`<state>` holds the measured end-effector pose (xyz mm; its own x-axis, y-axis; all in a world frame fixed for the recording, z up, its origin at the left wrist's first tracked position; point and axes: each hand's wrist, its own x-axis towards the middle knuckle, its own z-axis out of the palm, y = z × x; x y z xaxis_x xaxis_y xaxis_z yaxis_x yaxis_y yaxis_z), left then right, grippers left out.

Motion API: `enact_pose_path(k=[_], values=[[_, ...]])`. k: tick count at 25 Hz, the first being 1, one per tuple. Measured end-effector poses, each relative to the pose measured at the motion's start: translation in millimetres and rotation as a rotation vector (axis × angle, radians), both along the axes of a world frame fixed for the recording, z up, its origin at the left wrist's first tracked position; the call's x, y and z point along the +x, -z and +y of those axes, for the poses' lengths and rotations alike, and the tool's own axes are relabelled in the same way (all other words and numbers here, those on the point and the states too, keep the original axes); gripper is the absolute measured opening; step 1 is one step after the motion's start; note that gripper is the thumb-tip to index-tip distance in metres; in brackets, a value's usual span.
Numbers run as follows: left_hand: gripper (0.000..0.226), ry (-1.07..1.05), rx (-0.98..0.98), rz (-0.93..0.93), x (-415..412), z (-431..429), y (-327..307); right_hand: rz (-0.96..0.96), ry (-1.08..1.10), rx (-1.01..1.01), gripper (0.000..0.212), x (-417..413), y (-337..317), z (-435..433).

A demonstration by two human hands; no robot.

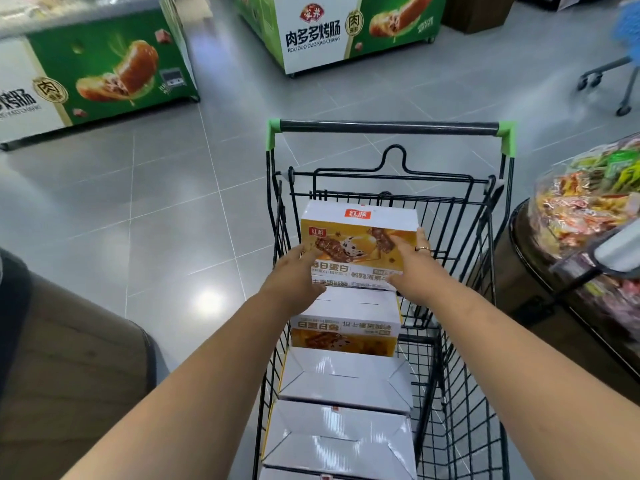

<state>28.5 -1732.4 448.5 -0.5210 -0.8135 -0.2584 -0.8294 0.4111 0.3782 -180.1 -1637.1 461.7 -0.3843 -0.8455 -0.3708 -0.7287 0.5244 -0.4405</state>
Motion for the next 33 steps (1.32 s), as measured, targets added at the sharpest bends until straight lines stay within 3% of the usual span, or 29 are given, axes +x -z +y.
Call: enact_pose_path(k=[7,15,24,33], values=[[0.083,0.093,-0.099,0.042,-19.3,31.7,-30.5,-0.043,0.019,-0.080,0.084,18.7,-10.0,34.2],[0.091,0.236,-0.109,0.168,-48.8,118.2,-74.6,-0.108,0.209,-0.268,0.084,15.0,-54.9,141.2],[0.096,0.596,-0.131,0.217,-88.0,291.9,-143.9,-0.038,0.434,-0.372,0.083,-1.9,-122.5,343.2],[0.102,0.903,-0.103,0.396,-143.6,549.2,-215.7,0.112,0.645,-0.480,0.080,-0.2,-195.8,635.8]])
